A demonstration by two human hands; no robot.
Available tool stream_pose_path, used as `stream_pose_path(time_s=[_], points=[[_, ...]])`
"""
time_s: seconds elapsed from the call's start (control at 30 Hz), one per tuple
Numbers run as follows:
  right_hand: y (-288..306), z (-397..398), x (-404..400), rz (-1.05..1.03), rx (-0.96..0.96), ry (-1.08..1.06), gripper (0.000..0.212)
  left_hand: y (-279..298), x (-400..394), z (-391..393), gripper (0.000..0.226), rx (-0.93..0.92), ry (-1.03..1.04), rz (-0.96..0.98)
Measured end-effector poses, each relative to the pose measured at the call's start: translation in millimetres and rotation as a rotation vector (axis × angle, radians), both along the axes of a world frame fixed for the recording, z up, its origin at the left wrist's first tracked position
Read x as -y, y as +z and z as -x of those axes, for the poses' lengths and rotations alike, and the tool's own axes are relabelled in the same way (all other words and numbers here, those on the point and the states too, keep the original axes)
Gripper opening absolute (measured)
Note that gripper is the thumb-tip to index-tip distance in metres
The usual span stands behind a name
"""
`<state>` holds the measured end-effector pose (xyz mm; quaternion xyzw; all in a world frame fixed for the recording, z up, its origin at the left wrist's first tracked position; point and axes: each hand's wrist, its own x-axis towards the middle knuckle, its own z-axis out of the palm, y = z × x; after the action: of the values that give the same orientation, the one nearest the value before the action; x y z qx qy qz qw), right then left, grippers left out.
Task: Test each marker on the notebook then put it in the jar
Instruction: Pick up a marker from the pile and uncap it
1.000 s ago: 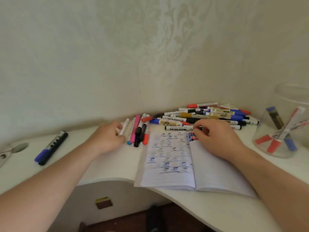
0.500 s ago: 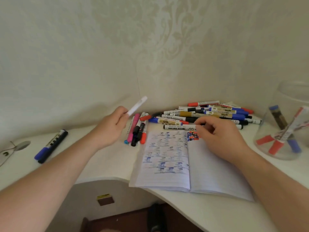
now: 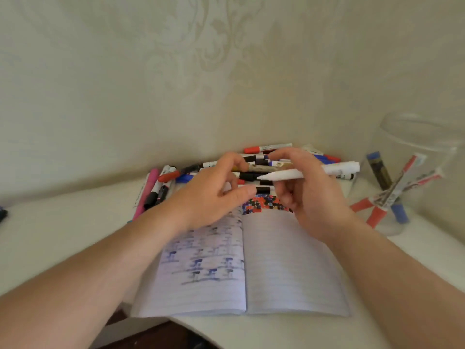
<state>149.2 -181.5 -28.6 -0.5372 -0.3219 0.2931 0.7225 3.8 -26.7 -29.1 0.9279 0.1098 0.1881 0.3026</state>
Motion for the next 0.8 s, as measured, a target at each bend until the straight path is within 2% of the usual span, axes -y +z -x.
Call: stream_pose_path(time_s=[0.07,0.13,0.27,0.43,0.57,0.8], points=[[4,-11,3,0.022,0.031,-0.037,0.018,-7,-7,1,0.033,-0.055,0.017,-0.047],[3,-16,5,0.096,0.090,-0.038,0.024,-16,-7,1,0.038,-0.151,0.014,-0.139],[-4,-15,3,0.299,0.330,-0.016,0.026,-22,-2,-5,0.063,-0.298,0.034,-0.300],[-9,-9,3,0.511,0.550,-0.110,0.021,-18,0,-8,0.057,-0.313,0.038,-0.315],[-14,-5,1,0.560,0.592,-0.224,0.027,-16,0,-9,0.051,-0.312,0.046,-0.298],[-14,-3,0,0.570,0.531,-0.217,0.025,-15,0,-9,0.051,-0.332,0.047,-0.291]])
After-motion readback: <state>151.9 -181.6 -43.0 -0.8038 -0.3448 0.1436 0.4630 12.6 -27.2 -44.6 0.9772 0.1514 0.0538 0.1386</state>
